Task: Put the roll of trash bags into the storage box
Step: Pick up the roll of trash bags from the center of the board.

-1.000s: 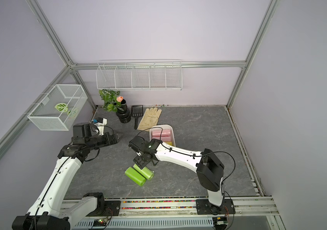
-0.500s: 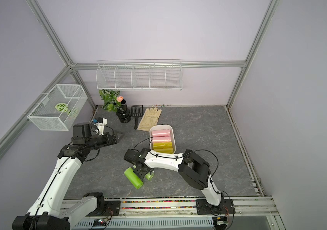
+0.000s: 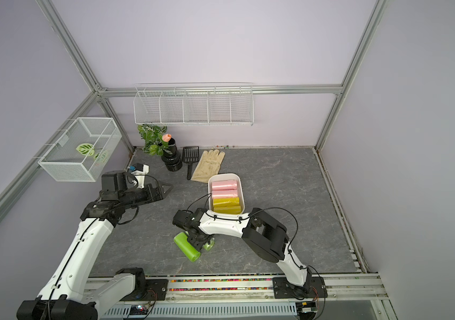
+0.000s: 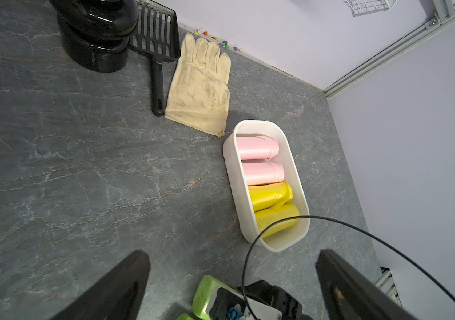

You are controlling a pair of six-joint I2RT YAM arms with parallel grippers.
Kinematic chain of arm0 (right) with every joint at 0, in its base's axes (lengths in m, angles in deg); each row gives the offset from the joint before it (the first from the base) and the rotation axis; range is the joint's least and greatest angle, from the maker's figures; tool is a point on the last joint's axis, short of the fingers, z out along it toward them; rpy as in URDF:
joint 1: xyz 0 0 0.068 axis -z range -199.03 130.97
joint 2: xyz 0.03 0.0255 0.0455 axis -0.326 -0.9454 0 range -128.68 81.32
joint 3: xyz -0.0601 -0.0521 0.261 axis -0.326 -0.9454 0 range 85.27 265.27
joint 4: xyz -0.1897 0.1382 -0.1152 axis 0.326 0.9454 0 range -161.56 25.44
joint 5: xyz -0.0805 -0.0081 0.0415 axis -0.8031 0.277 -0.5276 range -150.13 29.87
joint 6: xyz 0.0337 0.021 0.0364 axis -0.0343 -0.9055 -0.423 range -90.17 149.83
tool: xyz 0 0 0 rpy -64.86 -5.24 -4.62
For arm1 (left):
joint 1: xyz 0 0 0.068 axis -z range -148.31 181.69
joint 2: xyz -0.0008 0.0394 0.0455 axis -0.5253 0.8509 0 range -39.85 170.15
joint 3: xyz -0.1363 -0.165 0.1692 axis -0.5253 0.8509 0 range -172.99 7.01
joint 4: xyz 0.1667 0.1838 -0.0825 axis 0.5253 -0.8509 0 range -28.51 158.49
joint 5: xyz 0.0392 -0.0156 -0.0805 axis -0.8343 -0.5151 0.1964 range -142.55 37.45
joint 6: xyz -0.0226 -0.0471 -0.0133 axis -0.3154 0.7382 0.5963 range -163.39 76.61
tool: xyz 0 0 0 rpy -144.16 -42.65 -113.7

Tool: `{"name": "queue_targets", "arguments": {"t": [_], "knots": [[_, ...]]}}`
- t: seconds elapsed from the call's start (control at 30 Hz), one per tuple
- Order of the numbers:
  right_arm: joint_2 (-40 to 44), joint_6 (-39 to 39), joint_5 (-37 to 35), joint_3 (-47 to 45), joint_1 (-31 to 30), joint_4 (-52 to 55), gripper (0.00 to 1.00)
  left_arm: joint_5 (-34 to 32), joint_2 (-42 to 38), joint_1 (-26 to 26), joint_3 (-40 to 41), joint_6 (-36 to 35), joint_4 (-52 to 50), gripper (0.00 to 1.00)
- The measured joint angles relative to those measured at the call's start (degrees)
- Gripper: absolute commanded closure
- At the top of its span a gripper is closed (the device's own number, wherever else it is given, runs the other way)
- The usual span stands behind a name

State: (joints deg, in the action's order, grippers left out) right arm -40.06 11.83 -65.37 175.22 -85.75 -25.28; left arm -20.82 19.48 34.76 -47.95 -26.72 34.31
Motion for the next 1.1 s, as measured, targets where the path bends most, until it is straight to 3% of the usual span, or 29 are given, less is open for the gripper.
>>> {"name": "queue_targets", "arguments": {"t": [0.13, 0.17, 0.47, 0.7, 1.1], "knots": [[-0.04, 0.74, 0.24, 0.57, 0.0, 0.28, 0.78, 0.0, -0.02, 0.0, 0.0, 0.0, -0.02, 0.0], [-0.04, 0.61, 0.28, 0.79, 0.0, 0.28, 0.82, 0.0, -0.04, 0.0, 0.0, 0.0, -0.02, 0.0], [-0.04, 0.96, 0.59, 0.92, -0.02, 0.26, 0.99, 0.0, -0.09, 0.0, 0.0, 0.02, 0.0, 0.0], [1.44, 2.25, -0.17, -1.09, -0.02, -0.74, 1.0, 0.0, -0.09, 0.0, 0.0, 0.02, 0.0, 0.0], [14.25, 9.79, -1.25, -11.04, -0.02, -8.2, 1.0, 0.02, -0.11, 0.0, 0.0, 0.02, 0.0, 0.0]]}}
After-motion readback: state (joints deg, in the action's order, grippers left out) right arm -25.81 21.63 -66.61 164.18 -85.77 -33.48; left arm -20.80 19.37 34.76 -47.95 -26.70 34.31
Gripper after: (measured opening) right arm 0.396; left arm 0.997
